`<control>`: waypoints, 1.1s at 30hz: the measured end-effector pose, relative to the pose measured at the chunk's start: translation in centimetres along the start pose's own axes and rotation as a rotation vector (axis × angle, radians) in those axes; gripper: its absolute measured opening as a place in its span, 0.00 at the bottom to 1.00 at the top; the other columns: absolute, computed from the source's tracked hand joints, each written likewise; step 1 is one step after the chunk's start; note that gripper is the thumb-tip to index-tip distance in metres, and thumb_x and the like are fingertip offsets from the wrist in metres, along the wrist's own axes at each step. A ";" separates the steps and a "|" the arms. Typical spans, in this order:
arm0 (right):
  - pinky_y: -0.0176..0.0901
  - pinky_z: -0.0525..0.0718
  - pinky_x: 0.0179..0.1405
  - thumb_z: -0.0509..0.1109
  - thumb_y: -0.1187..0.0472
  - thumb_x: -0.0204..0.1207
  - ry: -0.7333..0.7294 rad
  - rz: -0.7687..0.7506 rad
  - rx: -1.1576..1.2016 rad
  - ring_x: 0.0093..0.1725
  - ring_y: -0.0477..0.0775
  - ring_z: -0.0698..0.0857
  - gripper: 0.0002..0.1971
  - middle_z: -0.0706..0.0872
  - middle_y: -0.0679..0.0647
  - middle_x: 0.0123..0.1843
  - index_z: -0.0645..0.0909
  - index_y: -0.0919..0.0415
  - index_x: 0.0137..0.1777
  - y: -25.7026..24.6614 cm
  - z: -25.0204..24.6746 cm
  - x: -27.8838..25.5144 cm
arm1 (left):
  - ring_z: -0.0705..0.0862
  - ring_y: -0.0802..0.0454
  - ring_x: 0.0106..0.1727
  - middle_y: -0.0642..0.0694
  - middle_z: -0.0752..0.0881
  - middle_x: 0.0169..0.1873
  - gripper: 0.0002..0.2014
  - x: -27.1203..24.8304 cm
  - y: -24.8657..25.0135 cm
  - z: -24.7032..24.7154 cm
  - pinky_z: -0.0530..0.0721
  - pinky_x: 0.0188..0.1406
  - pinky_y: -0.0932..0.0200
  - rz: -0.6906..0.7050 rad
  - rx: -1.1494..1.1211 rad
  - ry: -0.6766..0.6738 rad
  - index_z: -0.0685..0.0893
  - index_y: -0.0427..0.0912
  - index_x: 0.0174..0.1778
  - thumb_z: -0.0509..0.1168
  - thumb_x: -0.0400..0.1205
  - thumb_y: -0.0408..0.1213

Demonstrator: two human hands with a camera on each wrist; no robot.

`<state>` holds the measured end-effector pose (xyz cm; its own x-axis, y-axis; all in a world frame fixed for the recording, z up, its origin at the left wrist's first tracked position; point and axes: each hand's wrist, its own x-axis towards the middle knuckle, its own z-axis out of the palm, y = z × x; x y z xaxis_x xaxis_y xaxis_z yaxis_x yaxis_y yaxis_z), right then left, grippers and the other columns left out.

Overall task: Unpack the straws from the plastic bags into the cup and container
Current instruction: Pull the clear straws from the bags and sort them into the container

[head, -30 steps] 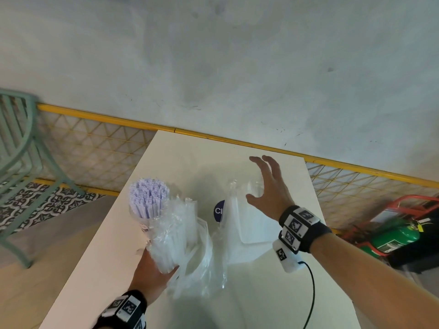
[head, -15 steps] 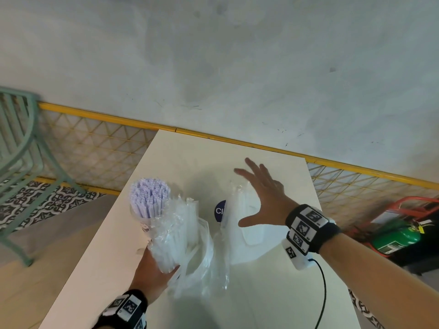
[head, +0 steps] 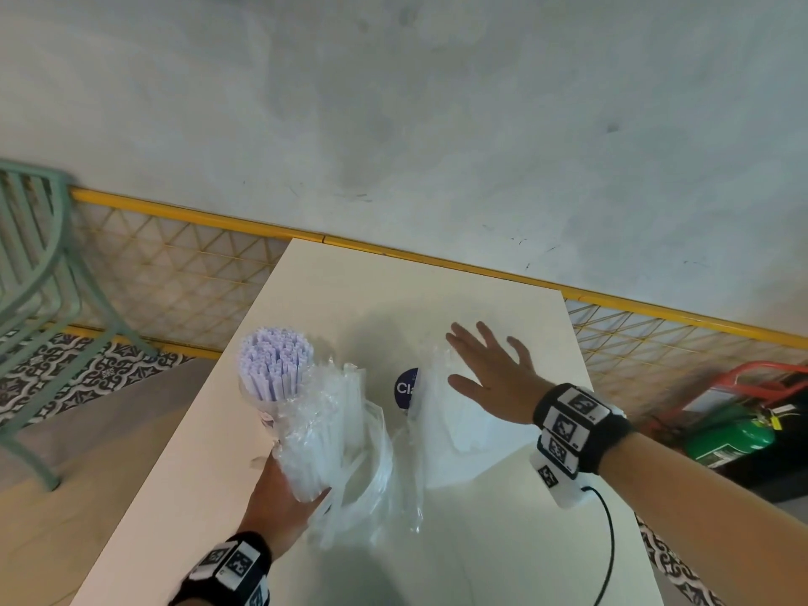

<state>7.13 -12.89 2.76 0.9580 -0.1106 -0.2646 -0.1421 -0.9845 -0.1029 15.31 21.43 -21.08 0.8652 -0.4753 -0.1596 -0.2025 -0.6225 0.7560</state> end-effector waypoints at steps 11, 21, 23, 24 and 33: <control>0.34 0.81 0.51 0.75 0.52 0.77 -0.223 -0.217 0.199 0.49 0.40 0.83 0.12 0.86 0.39 0.57 0.84 0.43 0.60 -0.9 0.1 -5.1 | 0.84 0.54 0.54 0.48 0.86 0.49 0.46 0.0 0.3 0.2 0.76 0.58 0.64 0.031 0.029 -0.030 0.82 0.24 0.54 0.66 0.65 0.70; 0.23 0.74 0.50 0.80 0.53 0.73 0.339 -0.076 0.500 0.51 0.37 0.85 0.07 0.91 0.40 0.51 0.88 0.49 0.49 0.4 -4.3 -0.8 | 0.84 0.56 0.57 0.51 0.86 0.53 0.43 -0.3 1.1 -0.2 0.81 0.60 0.57 0.061 -0.064 0.006 0.82 0.29 0.58 0.69 0.64 0.67; 0.30 0.72 0.61 0.75 0.48 0.76 0.257 -0.089 0.352 0.58 0.41 0.81 0.09 0.86 0.37 0.62 0.90 0.46 0.53 0.6 -3.9 0.1 | 0.84 0.55 0.57 0.51 0.86 0.53 0.42 -0.3 1.3 -0.2 0.83 0.60 0.53 0.060 -0.088 0.020 0.81 0.31 0.60 0.70 0.64 0.65; 0.34 0.72 0.64 0.72 0.47 0.79 0.229 -0.105 0.290 0.59 0.42 0.79 0.10 0.84 0.37 0.65 0.90 0.45 0.56 0.7 -3.6 0.0 | 0.85 0.55 0.57 0.51 0.86 0.52 0.41 -0.4 1.5 -0.3 0.83 0.59 0.52 0.053 -0.099 0.027 0.81 0.31 0.60 0.71 0.64 0.65; 0.32 0.81 0.48 0.80 0.44 0.67 -0.202 -0.188 0.292 0.45 0.42 0.80 0.19 0.82 0.35 0.55 0.82 0.36 0.57 1.6 -0.9 -6.6 | 0.84 0.56 0.60 0.49 0.86 0.55 0.42 -0.7 2.0 -0.5 0.81 0.62 0.56 0.029 -0.124 0.020 0.82 0.32 0.60 0.71 0.62 0.65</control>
<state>0.82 -13.86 5.22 0.9098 0.1252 -0.3956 -0.0621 -0.9016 -0.4281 14.59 20.82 -19.11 0.8690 -0.4787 -0.1251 -0.1701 -0.5264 0.8330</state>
